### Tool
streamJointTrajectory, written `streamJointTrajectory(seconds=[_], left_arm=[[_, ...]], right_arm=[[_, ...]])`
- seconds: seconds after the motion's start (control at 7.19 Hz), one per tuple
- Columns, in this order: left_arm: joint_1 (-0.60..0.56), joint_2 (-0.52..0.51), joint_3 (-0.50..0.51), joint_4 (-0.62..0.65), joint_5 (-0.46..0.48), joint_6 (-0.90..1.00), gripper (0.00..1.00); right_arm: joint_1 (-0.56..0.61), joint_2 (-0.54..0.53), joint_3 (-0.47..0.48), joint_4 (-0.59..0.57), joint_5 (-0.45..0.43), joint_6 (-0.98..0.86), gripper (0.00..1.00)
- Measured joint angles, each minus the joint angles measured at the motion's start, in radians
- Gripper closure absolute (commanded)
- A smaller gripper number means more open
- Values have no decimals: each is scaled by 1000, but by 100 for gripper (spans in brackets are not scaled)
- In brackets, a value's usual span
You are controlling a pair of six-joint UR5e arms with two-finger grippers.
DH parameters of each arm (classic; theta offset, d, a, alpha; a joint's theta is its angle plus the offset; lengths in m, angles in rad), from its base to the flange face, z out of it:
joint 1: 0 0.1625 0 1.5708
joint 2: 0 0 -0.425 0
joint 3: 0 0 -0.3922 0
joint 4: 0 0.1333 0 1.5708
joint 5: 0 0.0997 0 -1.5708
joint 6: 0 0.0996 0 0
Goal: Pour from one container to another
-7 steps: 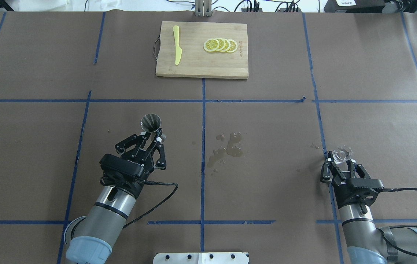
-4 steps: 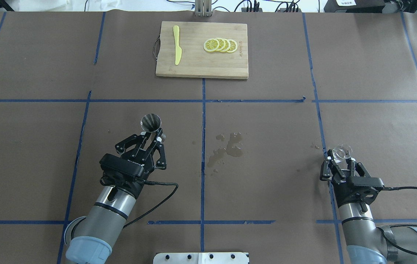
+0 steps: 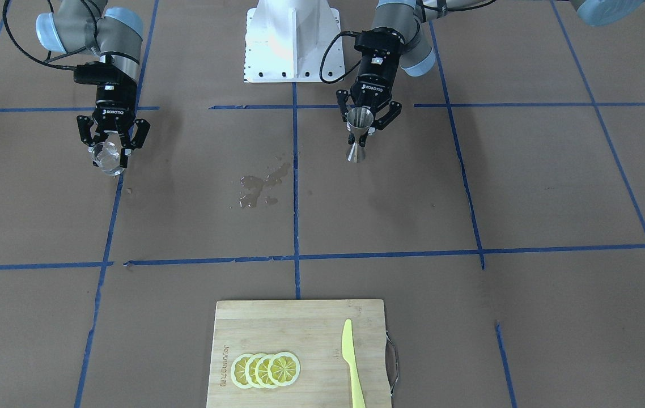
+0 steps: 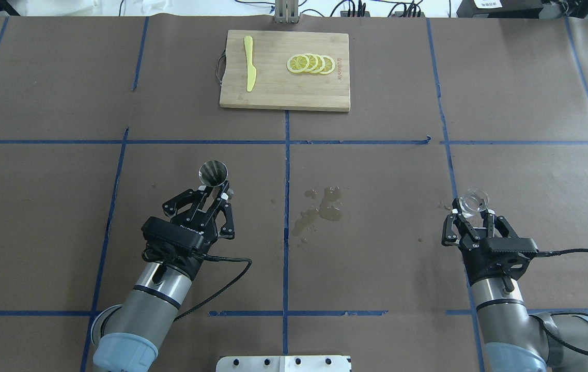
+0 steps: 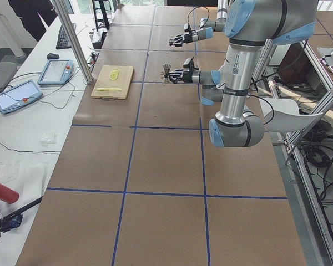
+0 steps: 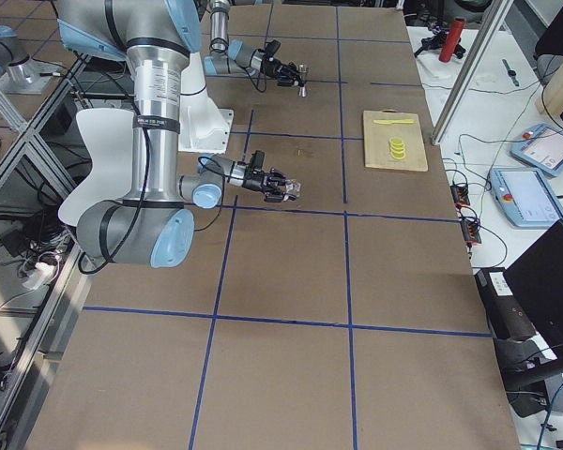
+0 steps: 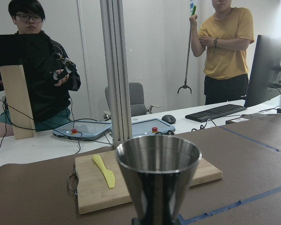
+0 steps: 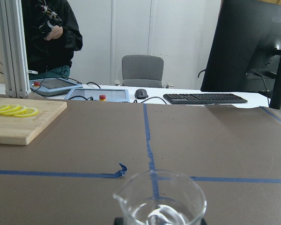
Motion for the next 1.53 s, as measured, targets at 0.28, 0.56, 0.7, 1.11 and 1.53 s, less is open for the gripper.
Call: streamJointTrajectory(seconds=[0.28,0.56,0.7,1.11,1.53], left_arm=[[0,-8,1,0,0,9,100],[0,-14,4,0,-4,12,100],[-1,-20,8,1,-12,23,100],[-3,-42,19,0,-97,55,100],[-11,-100,58,-7,-246,54,100]], right_arm=[[-1,2,32,1,-13,-19,93],[-2,31,49,1,-37,-28,100],[-3,54,55,2,-41,-53,100],[-25,165,93,11,-39,-220,100],[-69,265,148,10,-49,-330,100]])
